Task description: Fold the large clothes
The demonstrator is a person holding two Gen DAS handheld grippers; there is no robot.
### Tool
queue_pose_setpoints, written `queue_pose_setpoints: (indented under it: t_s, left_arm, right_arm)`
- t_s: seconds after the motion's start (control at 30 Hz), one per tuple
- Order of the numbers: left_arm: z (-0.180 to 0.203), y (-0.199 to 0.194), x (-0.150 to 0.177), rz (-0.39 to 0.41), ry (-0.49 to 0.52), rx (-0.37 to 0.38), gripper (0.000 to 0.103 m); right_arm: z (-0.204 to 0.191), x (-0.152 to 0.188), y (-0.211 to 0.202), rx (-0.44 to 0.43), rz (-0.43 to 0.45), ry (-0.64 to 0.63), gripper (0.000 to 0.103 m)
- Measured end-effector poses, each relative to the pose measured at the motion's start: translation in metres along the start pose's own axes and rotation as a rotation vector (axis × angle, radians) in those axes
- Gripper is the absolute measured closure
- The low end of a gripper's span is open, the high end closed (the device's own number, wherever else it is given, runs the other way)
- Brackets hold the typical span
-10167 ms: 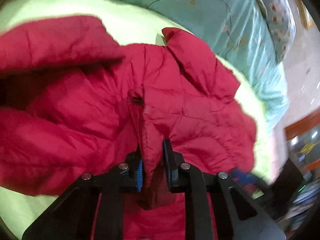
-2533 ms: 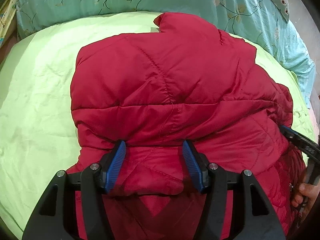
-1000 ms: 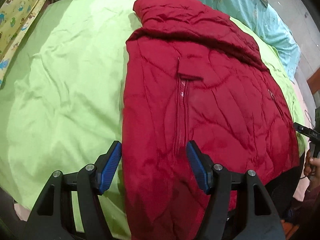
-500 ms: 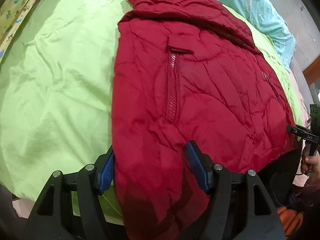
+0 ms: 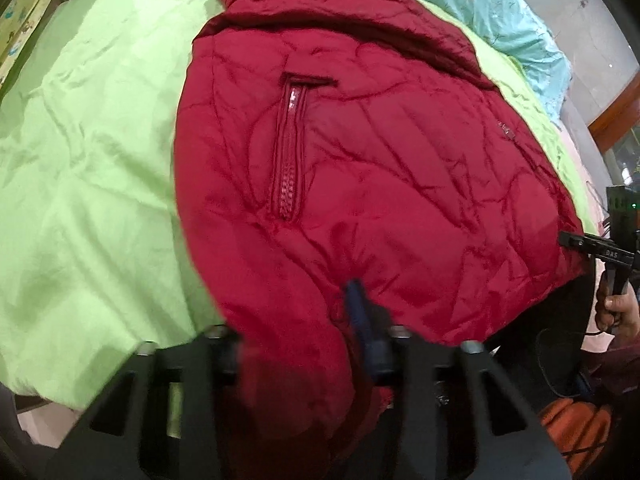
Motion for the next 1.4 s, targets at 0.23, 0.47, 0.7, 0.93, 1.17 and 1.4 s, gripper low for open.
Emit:
queue_pose_setpoints:
  t_s: [0.23, 0.47, 0.7, 0.93, 1.17, 1.4]
  left_arm:
    - [0.008, -0.032, -0.011, 0.101, 0.017, 0.041, 0.085]
    - [0.017, -0.069, -0.034, 0.23, 0.042, 0.057, 0.086]
    - [0.014, -0.098, -0.062, 0.328, 0.019, 0.093, 0.086]
    - [0.013, -0.109, -0.092, 0.382, -0.013, 0.127, 0.086]
    - [0.005, -0.111, -0.112, 0.391, -0.046, 0.151, 0.085]
    - [-0.003, -0.112, -0.135, 0.402, -0.087, 0.18, 0.085]
  right_arm:
    - [-0.015, -0.011, -0.025, -0.054, 0.097, -0.034, 0.077]
    - [-0.032, -0.039, -0.066, -0.112, 0.244, -0.07, 0.079]
    - [-0.038, -0.065, -0.09, -0.133, 0.354, -0.085, 0.079]
    - [-0.035, -0.091, -0.103, -0.148, 0.428, -0.06, 0.079]
    - [-0.024, -0.122, -0.108, -0.184, 0.464, -0.008, 0.079]
    - [-0.018, -0.15, -0.109, -0.202, 0.491, 0.02, 0.079]
Point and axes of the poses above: each gripper's, at about its wrist camera, not at the fingertips, and y roughly the way its jaws point, z to its right, x to its underside, the point moved 5 cm from there along y, roughly the way its jaws point, and after that the axes turned 8 degrees about -z, right-handed, at the moved point
